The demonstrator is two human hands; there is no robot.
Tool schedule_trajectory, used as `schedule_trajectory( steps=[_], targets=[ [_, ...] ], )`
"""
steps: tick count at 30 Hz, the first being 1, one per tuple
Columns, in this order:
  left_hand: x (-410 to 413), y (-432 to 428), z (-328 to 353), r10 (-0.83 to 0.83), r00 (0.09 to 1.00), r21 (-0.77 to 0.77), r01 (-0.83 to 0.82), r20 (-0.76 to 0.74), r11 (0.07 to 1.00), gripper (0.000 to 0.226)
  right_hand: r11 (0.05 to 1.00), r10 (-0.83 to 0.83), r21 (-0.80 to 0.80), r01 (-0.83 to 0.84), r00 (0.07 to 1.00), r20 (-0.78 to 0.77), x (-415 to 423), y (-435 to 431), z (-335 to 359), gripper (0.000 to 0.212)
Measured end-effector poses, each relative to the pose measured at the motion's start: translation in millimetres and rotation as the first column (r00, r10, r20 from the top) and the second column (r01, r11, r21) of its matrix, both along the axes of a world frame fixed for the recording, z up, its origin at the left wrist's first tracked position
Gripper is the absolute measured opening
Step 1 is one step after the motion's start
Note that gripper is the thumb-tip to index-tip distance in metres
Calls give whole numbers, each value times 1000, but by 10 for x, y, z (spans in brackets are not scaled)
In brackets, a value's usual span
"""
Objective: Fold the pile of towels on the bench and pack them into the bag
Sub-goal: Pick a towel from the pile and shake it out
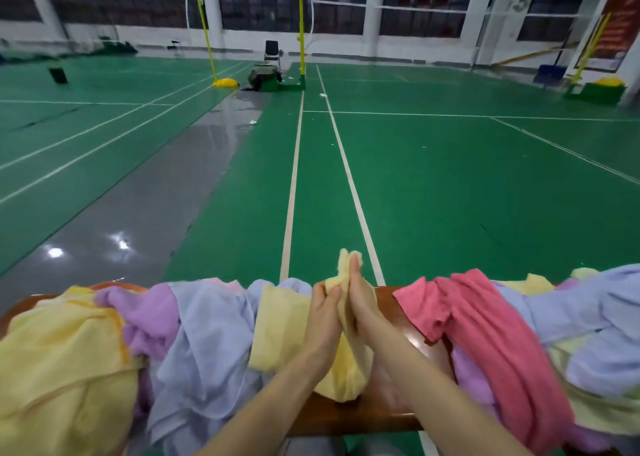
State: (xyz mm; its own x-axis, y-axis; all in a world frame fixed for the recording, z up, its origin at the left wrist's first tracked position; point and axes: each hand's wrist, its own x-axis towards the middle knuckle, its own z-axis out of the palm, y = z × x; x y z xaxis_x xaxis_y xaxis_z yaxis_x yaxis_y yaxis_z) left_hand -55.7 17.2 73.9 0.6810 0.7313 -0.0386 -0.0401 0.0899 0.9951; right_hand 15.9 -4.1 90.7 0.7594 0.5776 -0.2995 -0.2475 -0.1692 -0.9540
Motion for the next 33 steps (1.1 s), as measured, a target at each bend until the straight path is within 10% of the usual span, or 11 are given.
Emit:
schedule_trajectory(
  steps=[3, 9, 12, 20, 25, 33],
  targets=[
    [-395, 118, -59, 188, 982, -84, -189, -20, 978, 19, 976, 214, -48, -211, 974, 72, -350, 278, -159, 90],
    [-749, 313, -111, 425, 891, -148, -447, -156, 882, 30, 788, 557, -483, -382, 777, 294, -816, 526, -514, 46],
    [-834, 394, -12, 340, 939, 100, -344, 58, 934, 27, 847, 493, -399, -351, 799, 344, -733, 466, -579, 48],
    [-532, 624, 53, 136, 901, 588, 150, -413, 795, 50, 959, -193, -174, 223, 966, 175, -156, -177, -769, 46],
    [-415, 572, -63, 221, 759, 713, 409, -612, 569, 44, 922, -186, -341, 185, 982, 31, -34, -312, -897, 49],
    [-506, 478, -237, 205, 787, 723, 385, -581, 574, 41, 879, -44, -439, 186, 948, 314, 26, -507, -906, 23]
  ],
)
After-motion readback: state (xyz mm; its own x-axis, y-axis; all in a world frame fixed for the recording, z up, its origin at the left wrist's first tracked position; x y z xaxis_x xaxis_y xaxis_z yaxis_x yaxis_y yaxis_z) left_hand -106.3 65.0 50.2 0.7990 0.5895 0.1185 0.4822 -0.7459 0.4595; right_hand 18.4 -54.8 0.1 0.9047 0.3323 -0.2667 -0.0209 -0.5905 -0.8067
